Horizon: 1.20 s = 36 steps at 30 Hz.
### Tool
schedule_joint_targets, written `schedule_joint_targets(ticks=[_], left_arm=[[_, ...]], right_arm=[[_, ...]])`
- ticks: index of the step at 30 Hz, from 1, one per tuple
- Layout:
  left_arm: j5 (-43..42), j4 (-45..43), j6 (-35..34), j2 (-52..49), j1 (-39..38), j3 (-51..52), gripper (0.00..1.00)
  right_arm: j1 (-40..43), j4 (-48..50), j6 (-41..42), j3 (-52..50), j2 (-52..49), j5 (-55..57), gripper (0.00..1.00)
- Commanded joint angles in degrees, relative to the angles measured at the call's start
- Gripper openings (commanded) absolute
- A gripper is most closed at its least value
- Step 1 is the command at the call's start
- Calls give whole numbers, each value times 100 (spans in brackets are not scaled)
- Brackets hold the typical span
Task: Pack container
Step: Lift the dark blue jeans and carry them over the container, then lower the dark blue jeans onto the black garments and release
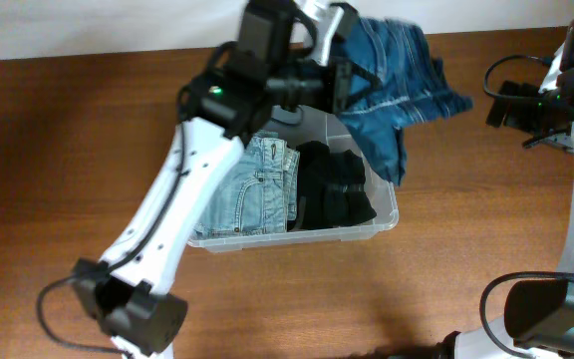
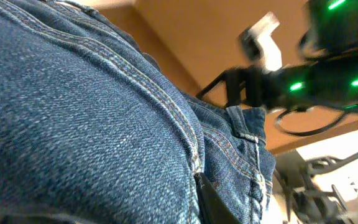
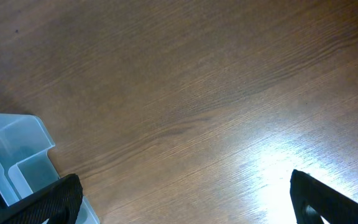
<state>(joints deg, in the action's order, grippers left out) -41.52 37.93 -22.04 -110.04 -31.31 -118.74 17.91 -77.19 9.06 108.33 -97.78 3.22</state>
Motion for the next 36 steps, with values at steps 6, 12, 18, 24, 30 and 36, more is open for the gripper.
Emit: schedule_joint_targets(ticks=[6,12,18,24,30,36], left_arm=[[-411,229,463,-79,-133,-238,0],[254,1338,1040,-170,-221,-236,0],[905,2065,1276,-317,-247,-225,0],[1784,2492,1276,-365,-258,-52,1],[2024,2612,1276,-365,-258,74,0],[2041,2756,1276,-363,-256,74,1]], right_arm=[[11,2,37,48,0,46,99],[11,2,39,48,0,46,99],[11,2,39,48,0,46,99],[11,2,39,48,0,46,99],[11,2,39,48,0,46,99],[11,2,39,48,0,46,99]])
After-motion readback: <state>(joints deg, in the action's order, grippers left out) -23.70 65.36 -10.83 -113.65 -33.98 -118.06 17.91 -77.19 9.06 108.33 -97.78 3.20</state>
